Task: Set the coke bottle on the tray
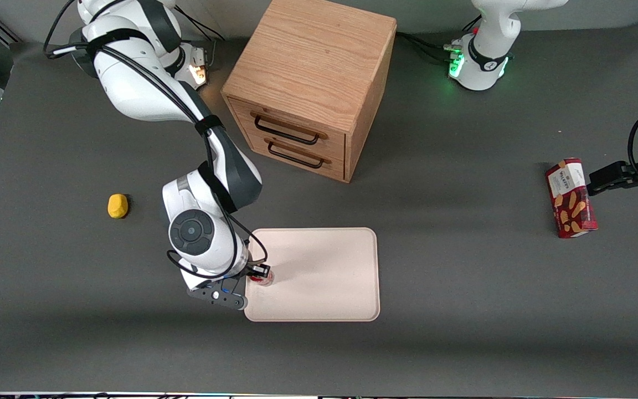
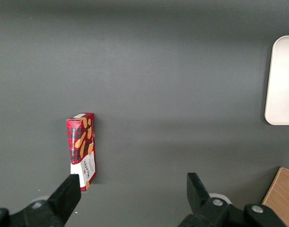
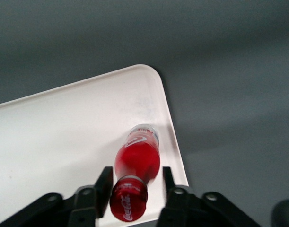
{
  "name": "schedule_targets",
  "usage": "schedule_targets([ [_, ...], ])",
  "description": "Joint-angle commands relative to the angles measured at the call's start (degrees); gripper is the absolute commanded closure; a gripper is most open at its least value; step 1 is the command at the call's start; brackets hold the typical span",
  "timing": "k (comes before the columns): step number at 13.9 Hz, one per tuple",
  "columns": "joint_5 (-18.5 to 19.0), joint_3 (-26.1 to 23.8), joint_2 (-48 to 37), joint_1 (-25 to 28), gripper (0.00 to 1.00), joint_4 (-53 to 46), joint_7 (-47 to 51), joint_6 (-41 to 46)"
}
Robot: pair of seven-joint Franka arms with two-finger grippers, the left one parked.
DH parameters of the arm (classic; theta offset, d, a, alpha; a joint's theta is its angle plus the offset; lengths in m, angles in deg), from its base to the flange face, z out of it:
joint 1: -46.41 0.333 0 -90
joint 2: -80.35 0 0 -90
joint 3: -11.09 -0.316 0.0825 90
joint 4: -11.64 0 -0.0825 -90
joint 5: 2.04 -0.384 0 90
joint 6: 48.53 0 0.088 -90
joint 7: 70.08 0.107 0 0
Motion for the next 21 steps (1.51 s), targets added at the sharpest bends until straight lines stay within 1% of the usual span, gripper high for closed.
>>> schedule_targets([
  [1, 0.7, 0.0, -1.7, -0.1, 0.00, 1.1, 0.4, -0.6],
  [3, 0.5, 0.0, -4.4, -0.1, 0.00, 1.1, 0.4, 1.1],
  [5, 0.2, -0.1, -8.8, -0.1, 0.00, 0.7, 0.4, 10.3],
  [6, 0.0, -0.3, -11.7, -0.1, 0.00, 0.9, 0.3, 13.5],
  [9, -2.1, -0.3, -19.6, -0.1, 0.00, 1.2, 0.2, 22.9],
  [11, -2.1, -0.1, -24.5, -0.2, 0.00, 1.9, 0.1, 29.0],
  [13, -2.0, 0.0, -30.0, -0.5, 0.00, 4.4, -0.8, 32.7],
  [15, -1.9, 0.5, -36.4, -2.7, 0.00, 9.6, -5.3, 33.0],
  [17, -1.9, 1.3, -41.2, -6.2, 0.00, 14.4, -13.8, 33.0],
  [18, -1.9, 1.7, -42.8, -8.4, 0.00, 16.4, -18.4, 32.9],
  [20, -2.1, 4.8, -44.4, -10.9, 0.00, 18.3, -27.2, 32.1],
  [21, -2.1, 5.6, -44.7, -12.7, 0.00, 19.3, -31.4, 31.1],
])
